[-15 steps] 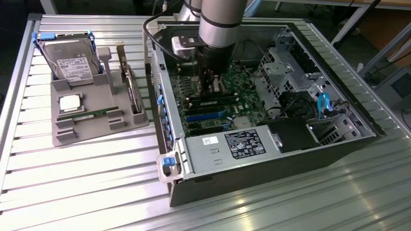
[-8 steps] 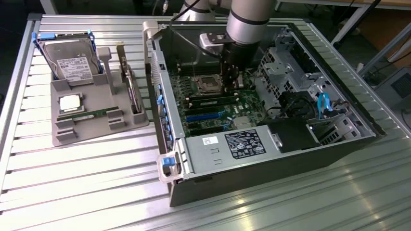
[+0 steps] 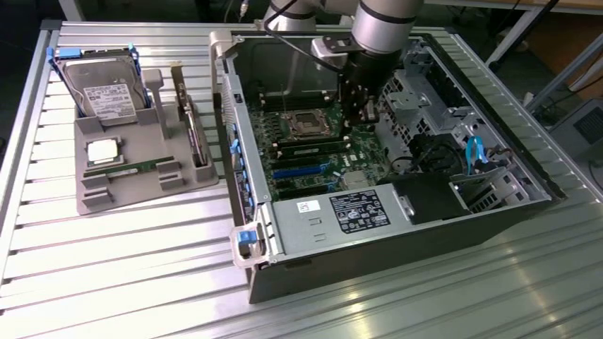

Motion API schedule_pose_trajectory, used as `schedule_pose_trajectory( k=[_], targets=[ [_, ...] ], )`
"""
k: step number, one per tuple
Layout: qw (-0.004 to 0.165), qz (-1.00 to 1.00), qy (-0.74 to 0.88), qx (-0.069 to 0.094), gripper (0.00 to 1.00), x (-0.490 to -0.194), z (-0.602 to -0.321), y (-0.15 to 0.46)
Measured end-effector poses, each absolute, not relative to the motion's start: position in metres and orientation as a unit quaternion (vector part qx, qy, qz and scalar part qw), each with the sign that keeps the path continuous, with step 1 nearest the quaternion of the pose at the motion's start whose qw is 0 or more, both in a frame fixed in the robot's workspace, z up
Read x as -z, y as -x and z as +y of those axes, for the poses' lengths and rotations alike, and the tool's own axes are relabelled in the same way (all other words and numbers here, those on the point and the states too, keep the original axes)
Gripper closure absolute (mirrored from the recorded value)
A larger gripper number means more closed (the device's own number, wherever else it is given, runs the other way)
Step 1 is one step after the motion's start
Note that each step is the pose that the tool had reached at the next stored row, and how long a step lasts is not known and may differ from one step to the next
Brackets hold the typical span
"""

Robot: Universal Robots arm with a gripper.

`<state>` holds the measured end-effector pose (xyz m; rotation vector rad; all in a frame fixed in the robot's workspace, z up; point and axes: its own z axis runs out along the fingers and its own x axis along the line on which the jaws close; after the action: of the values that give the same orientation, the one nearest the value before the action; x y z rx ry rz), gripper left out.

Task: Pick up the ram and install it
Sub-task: 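Press down the ram until it locks into place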

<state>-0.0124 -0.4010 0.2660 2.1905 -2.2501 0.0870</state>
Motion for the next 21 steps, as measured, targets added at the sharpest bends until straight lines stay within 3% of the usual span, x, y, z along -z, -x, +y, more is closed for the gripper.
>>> schedule_pose_trajectory(
  k=[10, 21],
  targets=[
    [0.0, -0.716, -0.697, -0.027, 0.9, -0.314, -0.401, -0.013],
    [0.001, -0.752, -0.659, -0.027, 0.9, -0.314, -0.401, -0.014]
  ],
)
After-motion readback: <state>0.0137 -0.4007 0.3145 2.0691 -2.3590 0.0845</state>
